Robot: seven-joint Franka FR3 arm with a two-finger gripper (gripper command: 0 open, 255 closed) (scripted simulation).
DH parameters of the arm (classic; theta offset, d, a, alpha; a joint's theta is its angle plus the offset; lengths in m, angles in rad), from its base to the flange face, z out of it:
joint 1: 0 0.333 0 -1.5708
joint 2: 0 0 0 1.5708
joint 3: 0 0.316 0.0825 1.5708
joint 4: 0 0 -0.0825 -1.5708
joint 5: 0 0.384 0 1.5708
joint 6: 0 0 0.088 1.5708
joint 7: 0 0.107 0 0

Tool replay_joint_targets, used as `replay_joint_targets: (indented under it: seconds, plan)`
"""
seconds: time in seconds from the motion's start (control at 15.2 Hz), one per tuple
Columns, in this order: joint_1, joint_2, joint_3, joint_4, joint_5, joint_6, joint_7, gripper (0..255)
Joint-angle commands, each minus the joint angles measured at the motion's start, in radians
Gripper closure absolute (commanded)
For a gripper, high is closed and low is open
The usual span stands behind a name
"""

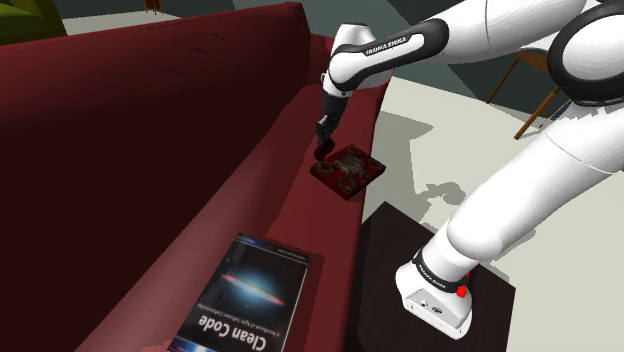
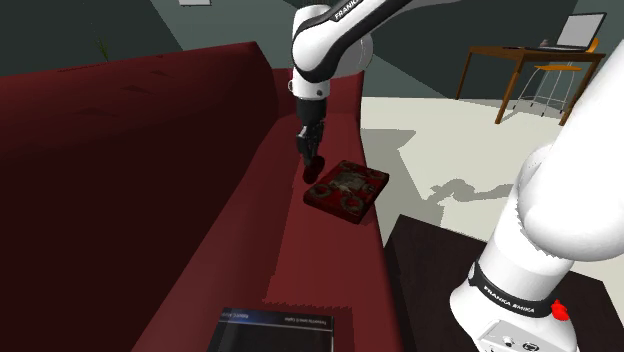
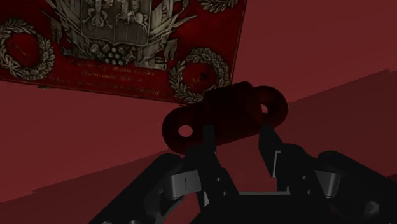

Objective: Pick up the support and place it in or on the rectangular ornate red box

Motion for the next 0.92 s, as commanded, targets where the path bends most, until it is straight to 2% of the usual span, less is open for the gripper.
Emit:
replay_joint_targets:
  seconds: [0.0, 0.53, 0.86]
  plan:
    - [-0.023, -0.026, -0.028, -0.020, -0.006, -0.008, -0.048, 255]
    - [-0.114, -0.067, -0.146, -0.049, -0.038, -0.024, -0.237, 255]
    - [-0.113, -0.031, -0.148, -0.085, -0.031, 0.047, -0.244, 255]
